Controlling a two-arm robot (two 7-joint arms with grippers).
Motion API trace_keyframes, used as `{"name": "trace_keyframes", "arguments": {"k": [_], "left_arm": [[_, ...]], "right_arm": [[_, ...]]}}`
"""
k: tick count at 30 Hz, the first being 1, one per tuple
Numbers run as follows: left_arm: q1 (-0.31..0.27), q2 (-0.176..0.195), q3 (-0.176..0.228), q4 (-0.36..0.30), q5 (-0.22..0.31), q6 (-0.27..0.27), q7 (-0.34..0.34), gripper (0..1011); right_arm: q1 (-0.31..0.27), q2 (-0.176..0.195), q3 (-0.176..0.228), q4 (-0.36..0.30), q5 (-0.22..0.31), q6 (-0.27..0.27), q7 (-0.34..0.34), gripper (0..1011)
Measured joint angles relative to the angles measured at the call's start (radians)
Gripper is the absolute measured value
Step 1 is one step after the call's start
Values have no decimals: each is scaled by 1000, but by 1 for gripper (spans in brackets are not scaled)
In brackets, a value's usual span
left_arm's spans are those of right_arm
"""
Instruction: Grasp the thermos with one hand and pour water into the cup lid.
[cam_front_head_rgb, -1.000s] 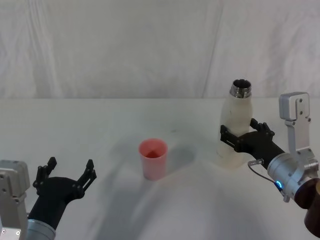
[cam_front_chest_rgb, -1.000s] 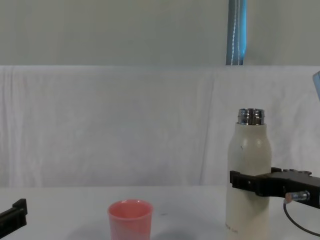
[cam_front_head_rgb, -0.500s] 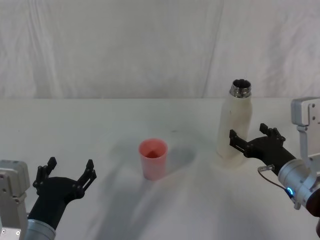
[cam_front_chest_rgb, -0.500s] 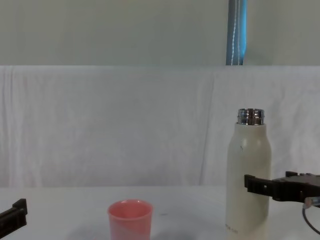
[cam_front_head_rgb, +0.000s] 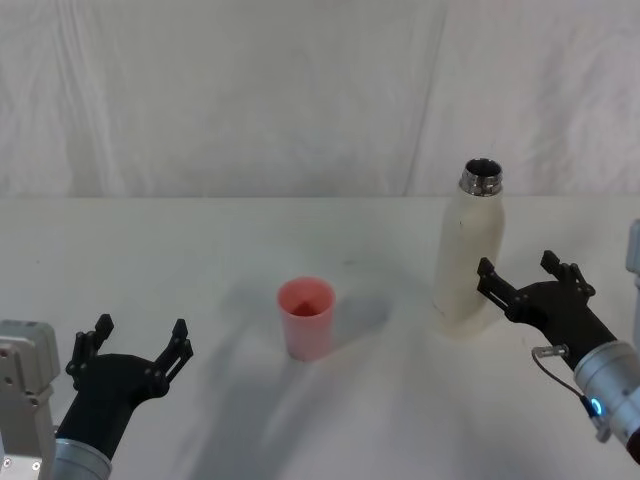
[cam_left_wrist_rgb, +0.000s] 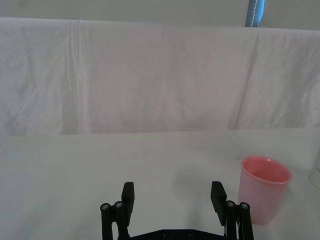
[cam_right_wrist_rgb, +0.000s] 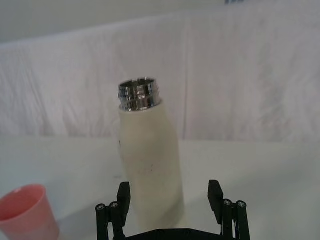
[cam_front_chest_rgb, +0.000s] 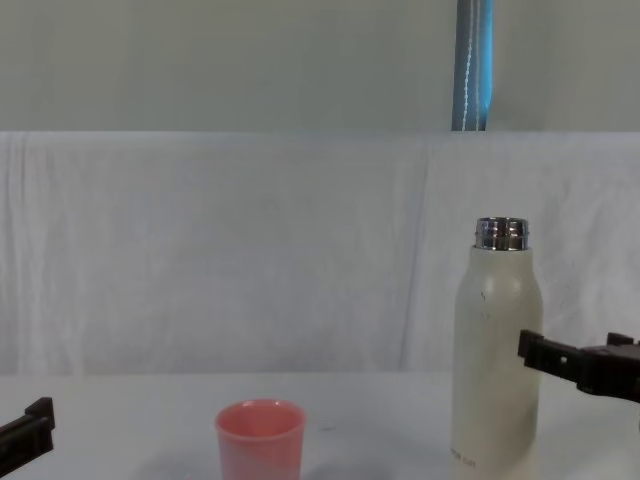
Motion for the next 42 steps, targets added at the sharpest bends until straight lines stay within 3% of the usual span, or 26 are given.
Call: {"name": "trace_keyframes", "arguments": {"k": [8,13,21,27,34,42], "left_arm": [[0,0,0,0,0,0,0,1001],[0,0,0,0,0,0,0,1001],[0,0,0,0,0,0,0,1001],[0,0,0,0,0,0,0,1001],[0,0,0,0,0,0,0,1001],[0,0,0,0,0,0,0,1001]], "right_arm": [[-67,-18,-4,-9,-43,-171,-30,1001],[-93,-16,-13,-9,-103,-225,-46,1001],[-112,-6,-32,-8,-220,-262,-69,1001],[-121,-28,-33,0,-275,-278,-99,1001],[-128,-50,-26,3,-293,-276,-102,1001],[-132,-53,-19,-8,-276,-238,-60,1001]]}}
